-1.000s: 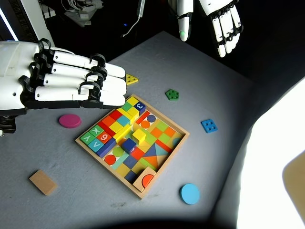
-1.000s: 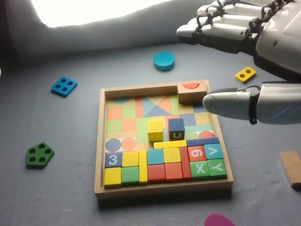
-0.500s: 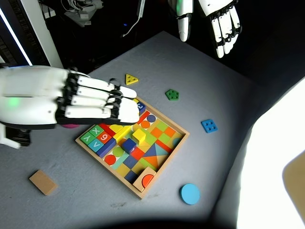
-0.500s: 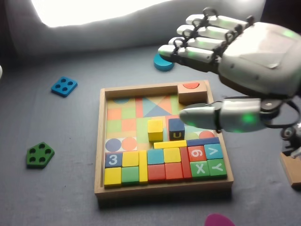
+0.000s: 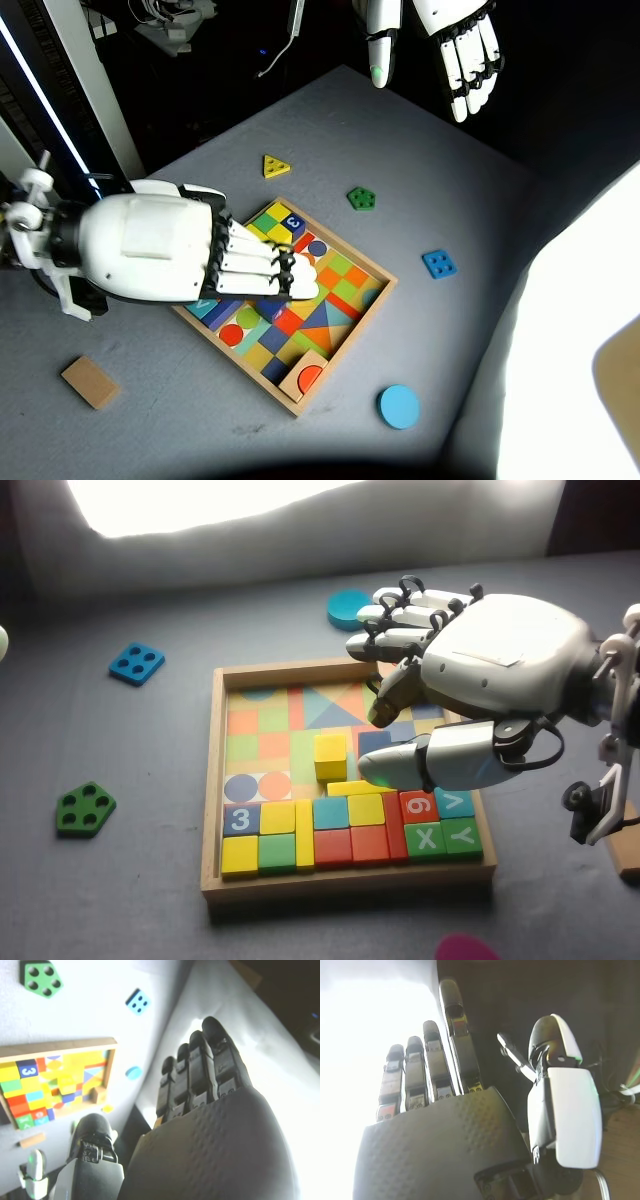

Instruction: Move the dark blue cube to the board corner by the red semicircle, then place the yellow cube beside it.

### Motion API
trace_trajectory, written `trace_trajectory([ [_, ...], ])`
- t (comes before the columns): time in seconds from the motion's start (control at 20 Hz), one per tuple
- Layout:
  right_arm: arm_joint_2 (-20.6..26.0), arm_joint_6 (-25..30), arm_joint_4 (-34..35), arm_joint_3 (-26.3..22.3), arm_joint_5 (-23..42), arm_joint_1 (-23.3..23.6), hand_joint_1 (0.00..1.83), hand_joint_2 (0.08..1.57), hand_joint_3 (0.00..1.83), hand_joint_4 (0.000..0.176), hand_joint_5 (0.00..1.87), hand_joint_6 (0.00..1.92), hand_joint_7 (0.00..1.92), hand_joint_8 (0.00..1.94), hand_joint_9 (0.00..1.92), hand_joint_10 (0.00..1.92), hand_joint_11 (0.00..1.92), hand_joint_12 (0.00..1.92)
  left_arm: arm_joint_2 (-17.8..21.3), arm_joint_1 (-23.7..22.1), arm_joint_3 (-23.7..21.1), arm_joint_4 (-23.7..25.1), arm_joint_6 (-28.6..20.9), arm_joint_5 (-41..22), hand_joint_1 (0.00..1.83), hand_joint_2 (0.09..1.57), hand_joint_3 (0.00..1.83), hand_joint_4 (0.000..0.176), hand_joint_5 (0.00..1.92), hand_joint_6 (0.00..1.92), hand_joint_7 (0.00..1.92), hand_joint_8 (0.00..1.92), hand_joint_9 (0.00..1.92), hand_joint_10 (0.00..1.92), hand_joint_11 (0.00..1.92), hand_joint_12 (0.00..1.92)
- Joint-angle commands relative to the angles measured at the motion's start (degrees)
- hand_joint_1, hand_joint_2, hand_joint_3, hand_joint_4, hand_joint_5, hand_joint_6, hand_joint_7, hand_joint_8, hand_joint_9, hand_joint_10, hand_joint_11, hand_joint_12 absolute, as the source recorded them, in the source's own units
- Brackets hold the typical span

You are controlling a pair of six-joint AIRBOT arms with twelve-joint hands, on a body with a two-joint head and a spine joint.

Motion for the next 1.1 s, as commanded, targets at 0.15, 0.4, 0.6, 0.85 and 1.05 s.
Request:
trace_trajectory([
  [0.15, -1.9, -1.3, -0.2, 1.9, 6.5, -1.1, 0.01, 1.19, 0.0, 0.0, 0.87, 0.07, 0.24, 0.0, 0.05, 0.0, 0.0, 0.0, 0.2, -0.5, -0.1, 2.3, 0.2, -4.1, 0.0, 1.23, 0.0, 0.011, 0.13, 0.01, 0.15, 0.01, 0.16, 0.01, 0.0, 0.57],
  [0.4, -4.1, -2.1, -0.2, 4.5, 6.7, -2.4, 0.05, 1.19, 0.0, 0.0, 0.86, 0.06, 0.23, 0.01, 0.05, 0.01, 0.0, 0.0, 0.2, -0.5, 0.0, 2.3, 0.2, -4.1, 0.0, 1.23, 0.0, 0.015, 0.12, 0.01, 0.13, 0.0, 0.14, 0.0, 0.0, 0.52],
  [0.6, -4.6, -2.1, -0.2, 5.3, 7.7, -2.4, 0.01, 1.2, 0.01, 0.0, 0.85, 0.05, 0.24, 0.01, 0.06, 0.01, 0.0, 0.0, 0.2, -0.7, 0.0, 2.3, 0.2, -4.1, 0.0, 1.24, 0.0, 0.016, 0.11, 0.0, 0.13, 0.0, 0.14, 0.0, 0.0, 0.52],
  [0.85, -5.3, -2.3, -0.2, 6.1, 8.1, -2.6, 0.0, 1.2, 0.0, 0.0, 0.83, 0.04, 0.22, 0.01, 0.05, 0.01, 0.0, 0.0, 0.2, -1.1, 0.1, 2.7, 0.2, -4.1, 0.0, 1.24, 0.0, 0.02, 0.12, 0.0, 0.12, 0.0, 0.14, 0.0, 0.0, 0.49],
  [1.05, -5.9, -3.1, -0.2, 6.7, 8.4, -3.1, 0.01, 1.2, 0.0, 0.0, 0.84, 0.04, 0.23, 0.01, 0.05, 0.01, 0.0, 0.0, 0.2, -1.2, 0.1, 2.9, 0.2, -4.1, 0.0, 1.24, 0.0, 0.022, 0.13, 0.0, 0.14, 0.01, 0.15, 0.01, 0.0, 0.53],
])
